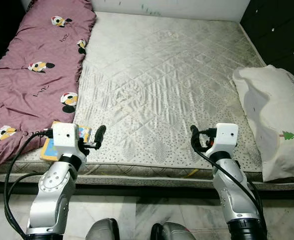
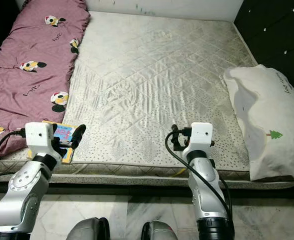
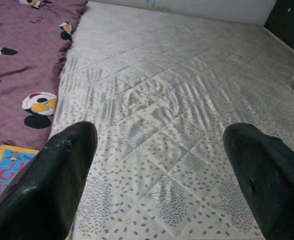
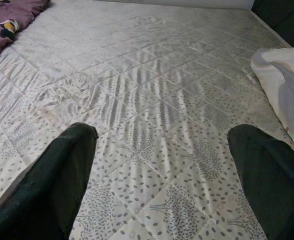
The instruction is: Clean up the room
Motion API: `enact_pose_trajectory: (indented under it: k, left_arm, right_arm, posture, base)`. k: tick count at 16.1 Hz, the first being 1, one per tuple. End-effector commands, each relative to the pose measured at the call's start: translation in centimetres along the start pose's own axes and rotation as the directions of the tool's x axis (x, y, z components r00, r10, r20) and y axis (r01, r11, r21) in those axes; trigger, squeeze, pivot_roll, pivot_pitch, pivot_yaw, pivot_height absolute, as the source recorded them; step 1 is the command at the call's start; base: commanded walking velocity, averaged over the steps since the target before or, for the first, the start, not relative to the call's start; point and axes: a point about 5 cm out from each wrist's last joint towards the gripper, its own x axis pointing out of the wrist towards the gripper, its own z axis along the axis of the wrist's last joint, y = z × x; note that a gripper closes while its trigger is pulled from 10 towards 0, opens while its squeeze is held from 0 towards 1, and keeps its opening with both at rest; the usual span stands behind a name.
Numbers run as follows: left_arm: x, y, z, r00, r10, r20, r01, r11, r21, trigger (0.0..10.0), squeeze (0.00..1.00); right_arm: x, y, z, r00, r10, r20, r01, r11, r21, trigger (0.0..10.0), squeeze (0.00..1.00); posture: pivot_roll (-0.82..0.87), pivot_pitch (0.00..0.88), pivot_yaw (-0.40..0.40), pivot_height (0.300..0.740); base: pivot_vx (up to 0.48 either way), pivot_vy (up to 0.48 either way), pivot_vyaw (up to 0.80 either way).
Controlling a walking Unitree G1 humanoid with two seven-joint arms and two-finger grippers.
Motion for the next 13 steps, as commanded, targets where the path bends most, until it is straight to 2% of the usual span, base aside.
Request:
enact_pose_trajectory:
  k: [1,2,7,10,13]
  left_arm:
    - [-0.13,0.16,-0.26,1.000,0.008,-0.016,-0.008,1.000,-0.011,10.0,0.00]
    - [-0.10,0.20,-0.31,1.000,0.008,-0.021,-0.008,1.000,-0.021,10.0,0.00]
    - [-0.12,0.20,-0.16,1.000,-0.010,-0.007,0.010,1.000,-0.017,10.0,0.00]
    - [-0.23,0.32,-0.02,1.000,-0.012,0.004,0.012,1.000,-0.015,10.0,0.00]
    - [-0.21,0.33,-0.02,1.000,-0.009,0.006,0.009,1.000,-0.014,10.0,0.00]
  right_arm:
    - [0.09,-0.34,0.04,1.000,-0.010,-0.001,0.010,1.000,0.008,10.0,0.00]
    - [0.09,-0.38,0.00,1.000,-0.011,-0.004,0.011,1.000,0.008,10.0,0.00]
    - [0.09,-0.37,-0.04,1.000,-0.010,-0.008,0.010,1.000,0.002,10.0,0.00]
    - [0.12,-0.40,-0.07,1.000,-0.011,-0.008,0.011,1.000,-0.002,10.0,0.00]
    - [0.20,-0.38,-0.08,1.000,-0.008,-0.010,0.008,1.000,-0.006,10.0,0.00]
  posture:
    - [0.02,0.099,-0.067,0.740]
    - [0.02,0.099,-0.067,0.740]
    - [0.02,0.099,-0.067,0.740]
    - [0.02,0.094,-0.069,0.740]
    - [0.02,0.093,-0.069,0.740]
  base:
    - [0.000,0.000,0.00]
    - [0.000,0.000,0.00]
    - [0.000,0.440,0.00]
    - [0.171,0.000,0.00]
    - [0.000,0.000,0.00]
